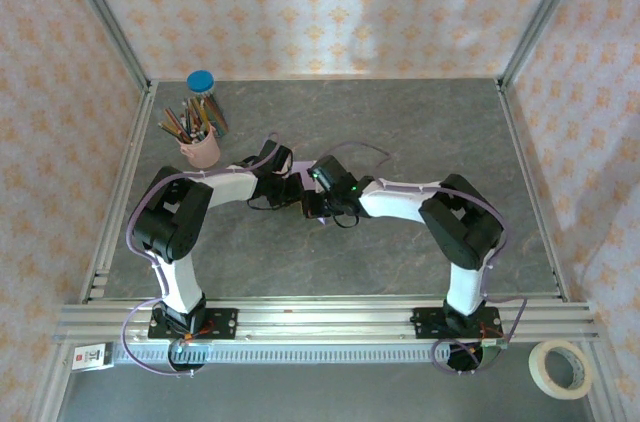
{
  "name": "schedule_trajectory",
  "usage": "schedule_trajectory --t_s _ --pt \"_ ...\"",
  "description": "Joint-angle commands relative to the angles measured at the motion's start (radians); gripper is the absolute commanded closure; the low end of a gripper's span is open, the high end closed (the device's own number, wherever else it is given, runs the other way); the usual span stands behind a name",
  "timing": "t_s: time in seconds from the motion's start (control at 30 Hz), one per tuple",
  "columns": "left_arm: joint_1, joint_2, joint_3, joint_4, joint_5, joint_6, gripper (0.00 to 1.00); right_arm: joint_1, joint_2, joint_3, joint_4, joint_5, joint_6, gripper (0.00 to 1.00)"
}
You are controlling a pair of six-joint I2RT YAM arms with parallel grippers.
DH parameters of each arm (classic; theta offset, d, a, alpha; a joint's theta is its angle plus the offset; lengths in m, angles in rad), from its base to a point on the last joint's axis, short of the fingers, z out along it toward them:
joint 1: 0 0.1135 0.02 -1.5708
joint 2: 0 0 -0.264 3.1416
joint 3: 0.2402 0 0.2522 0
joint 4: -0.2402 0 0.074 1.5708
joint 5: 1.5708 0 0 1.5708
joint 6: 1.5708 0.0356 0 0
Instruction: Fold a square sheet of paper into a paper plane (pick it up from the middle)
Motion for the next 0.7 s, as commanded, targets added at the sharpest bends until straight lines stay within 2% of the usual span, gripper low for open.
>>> schedule_trajectory --t_s 0.0,0.67 --pt "-0.004 0.073 -0.019 -0.086 -0.047 0.022 0.94 -0.010 0.026 0.021 -0.004 0.035 -0.008 0.93" --pt "-0.004 0.072 -0.021 -0.099 -0.070 0.024 0.94 -0.017 0.052 0.011 -0.048 0.078 -0.014 0.93"
